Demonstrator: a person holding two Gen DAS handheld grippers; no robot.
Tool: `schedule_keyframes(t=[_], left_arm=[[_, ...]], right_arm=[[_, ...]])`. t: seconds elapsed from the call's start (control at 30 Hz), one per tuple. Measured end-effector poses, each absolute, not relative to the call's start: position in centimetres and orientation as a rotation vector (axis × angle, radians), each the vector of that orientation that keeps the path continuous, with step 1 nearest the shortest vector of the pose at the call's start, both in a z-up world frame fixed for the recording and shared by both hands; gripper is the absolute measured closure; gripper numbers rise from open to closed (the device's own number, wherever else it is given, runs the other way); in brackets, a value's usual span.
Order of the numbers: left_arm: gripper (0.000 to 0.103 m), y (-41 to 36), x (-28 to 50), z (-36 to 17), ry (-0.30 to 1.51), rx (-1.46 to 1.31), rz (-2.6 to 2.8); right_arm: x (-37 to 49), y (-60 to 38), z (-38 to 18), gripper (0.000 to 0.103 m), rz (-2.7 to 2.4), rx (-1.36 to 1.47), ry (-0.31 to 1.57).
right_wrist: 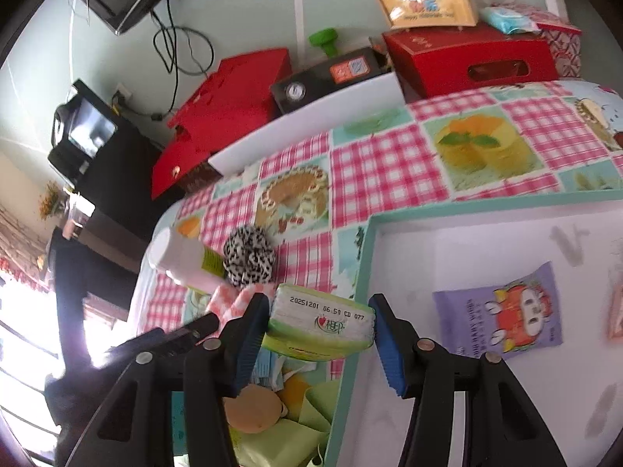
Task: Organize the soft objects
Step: 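Grasp the pink striped sock with the left gripper while the right holds the tissue pack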
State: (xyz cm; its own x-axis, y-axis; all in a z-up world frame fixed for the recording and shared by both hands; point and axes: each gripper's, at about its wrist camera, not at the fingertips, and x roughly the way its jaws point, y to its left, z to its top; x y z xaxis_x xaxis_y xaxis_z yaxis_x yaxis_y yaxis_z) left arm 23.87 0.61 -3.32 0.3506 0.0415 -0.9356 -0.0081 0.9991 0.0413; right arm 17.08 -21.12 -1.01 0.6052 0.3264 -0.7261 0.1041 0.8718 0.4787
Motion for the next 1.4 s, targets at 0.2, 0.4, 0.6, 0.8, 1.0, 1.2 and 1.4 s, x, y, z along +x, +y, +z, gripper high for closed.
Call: schedule_keyframes(t=[0.2,0.4,0.6,0.8,1.0,1.2,1.4], left_arm=[[0.008,-0.8,24.0,-3.8,1.214,0.123,0.047],[0.023,-0.9,24.1,-4.2,1.231,0.143,0.041],[0.045,-2.2,23.9,-4.6,1.251,0.161,-0.011],[0.06,-2.6,23.8,-4.5,1.252,0.169,-0.04],[0.074,-2.2,23.6,-4.1,1.25,0.138,-0.07],[0.09,-1.2,23.3,-3.2,1.234,0.08,-0.078],[0.094,-1.0,23.4,-2.8,1.217,0.041,-0.083]], right_arm=[[17.0,-22.3,-0.7,0.047,0.119,0.54,0.907],[16.9,-22.6,-0.8,0.047,0.12,0.554,0.91],[16.8,-22.8,-0.8,0.047,0.119,0.562,0.91],[16.8,-22.8,-0.9,0.047,0.117,0.564,0.914],[16.7,-23.0,-0.9,0.047,0.114,0.571,0.914],[16.7,-23.3,-0.9,0.047,0.11,0.58,0.915],[16.7,-23.6,-1.0,0.047,0.106,0.589,0.918]])
